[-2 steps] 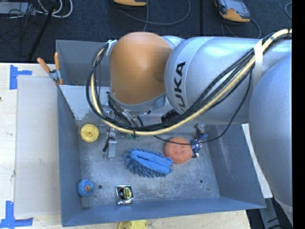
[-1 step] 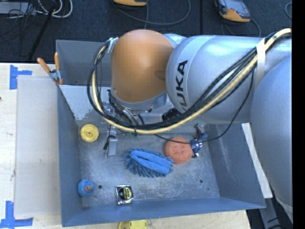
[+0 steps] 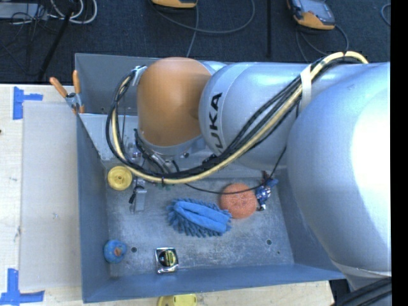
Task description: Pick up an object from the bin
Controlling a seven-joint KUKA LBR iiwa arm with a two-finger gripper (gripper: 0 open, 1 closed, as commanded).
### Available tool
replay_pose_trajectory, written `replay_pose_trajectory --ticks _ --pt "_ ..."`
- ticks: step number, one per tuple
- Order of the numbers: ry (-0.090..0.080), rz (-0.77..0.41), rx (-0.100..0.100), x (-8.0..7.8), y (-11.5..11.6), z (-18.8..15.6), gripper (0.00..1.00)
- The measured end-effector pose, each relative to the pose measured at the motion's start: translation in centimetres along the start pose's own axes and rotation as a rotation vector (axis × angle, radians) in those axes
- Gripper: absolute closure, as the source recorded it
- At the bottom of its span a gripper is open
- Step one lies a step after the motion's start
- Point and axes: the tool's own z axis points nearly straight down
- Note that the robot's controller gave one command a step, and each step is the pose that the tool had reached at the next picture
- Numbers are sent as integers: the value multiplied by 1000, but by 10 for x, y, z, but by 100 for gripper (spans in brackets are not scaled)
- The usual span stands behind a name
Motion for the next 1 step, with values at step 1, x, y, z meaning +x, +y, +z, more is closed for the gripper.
replay_pose_trajectory --ticks 1 --pt "8 233 4 -20 7 19 0"
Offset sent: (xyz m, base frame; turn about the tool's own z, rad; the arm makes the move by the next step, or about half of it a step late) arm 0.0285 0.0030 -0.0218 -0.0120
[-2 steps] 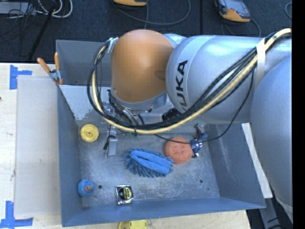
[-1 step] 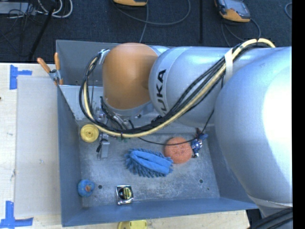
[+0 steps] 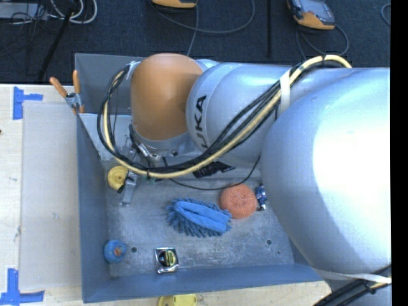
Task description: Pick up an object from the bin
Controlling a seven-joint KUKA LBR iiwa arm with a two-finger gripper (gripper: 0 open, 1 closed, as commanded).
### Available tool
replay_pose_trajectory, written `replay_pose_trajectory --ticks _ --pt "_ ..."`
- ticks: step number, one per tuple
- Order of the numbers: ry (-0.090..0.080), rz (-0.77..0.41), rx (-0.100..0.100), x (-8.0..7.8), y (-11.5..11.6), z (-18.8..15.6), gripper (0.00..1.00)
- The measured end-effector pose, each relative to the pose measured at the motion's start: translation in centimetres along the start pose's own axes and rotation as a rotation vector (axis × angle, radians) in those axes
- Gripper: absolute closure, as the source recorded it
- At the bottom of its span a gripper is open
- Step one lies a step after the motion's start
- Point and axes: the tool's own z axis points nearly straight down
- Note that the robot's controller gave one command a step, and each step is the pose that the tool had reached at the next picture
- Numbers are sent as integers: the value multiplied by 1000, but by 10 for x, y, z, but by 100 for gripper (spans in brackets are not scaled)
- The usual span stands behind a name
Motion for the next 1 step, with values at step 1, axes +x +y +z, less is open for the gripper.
replay_pose_trajectory --ticks 1 --pt "-3 -205 -1 -7 0 -1 0"
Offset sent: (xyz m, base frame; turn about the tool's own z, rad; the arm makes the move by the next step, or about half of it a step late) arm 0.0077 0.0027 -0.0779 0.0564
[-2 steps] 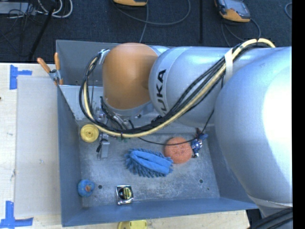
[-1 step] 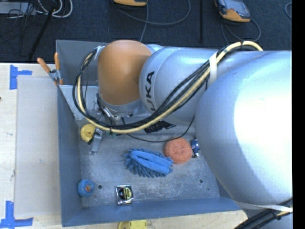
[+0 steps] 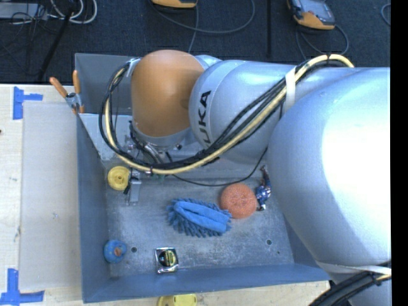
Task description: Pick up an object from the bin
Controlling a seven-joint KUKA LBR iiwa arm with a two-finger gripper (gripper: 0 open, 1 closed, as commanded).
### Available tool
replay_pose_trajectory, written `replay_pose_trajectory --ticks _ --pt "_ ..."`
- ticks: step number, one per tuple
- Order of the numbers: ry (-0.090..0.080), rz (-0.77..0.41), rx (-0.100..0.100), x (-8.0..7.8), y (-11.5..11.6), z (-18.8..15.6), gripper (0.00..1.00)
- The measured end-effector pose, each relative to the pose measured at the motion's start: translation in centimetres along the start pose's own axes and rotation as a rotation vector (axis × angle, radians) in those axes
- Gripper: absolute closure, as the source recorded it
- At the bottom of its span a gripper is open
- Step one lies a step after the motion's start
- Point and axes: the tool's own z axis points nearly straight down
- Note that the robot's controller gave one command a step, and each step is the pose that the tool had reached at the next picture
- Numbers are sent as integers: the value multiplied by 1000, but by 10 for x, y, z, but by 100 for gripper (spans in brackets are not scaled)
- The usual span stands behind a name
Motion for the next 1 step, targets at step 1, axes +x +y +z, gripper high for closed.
replay_pose_trajectory --ticks 1 --pt "-1 251 -1 -1 3 69 0"
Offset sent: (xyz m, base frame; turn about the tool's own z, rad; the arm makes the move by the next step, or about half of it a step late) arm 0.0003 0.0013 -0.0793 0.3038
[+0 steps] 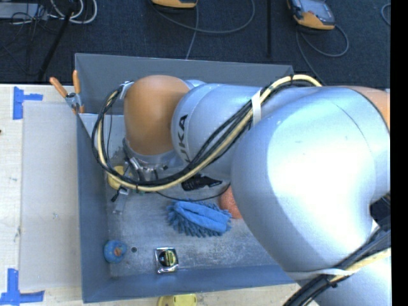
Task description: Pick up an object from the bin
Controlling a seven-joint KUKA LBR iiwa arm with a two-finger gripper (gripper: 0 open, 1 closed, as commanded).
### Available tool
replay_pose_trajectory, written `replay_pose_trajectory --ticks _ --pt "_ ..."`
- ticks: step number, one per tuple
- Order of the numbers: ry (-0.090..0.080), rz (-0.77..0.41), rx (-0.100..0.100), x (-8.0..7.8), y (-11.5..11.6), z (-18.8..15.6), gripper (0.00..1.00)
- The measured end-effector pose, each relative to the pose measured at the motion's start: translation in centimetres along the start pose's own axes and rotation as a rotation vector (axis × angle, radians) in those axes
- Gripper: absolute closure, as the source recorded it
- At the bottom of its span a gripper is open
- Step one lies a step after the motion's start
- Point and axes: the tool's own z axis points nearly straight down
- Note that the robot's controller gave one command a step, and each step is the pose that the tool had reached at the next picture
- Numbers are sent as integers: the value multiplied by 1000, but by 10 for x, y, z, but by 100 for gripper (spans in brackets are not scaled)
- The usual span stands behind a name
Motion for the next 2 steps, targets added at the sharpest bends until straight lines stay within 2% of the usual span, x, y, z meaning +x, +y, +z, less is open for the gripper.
replay_pose_trajectory --ticks 1,2 --pt "-1 47 -1 -1 -2 12 100" --pt "-1 51 -1 -1 -2 10 100"
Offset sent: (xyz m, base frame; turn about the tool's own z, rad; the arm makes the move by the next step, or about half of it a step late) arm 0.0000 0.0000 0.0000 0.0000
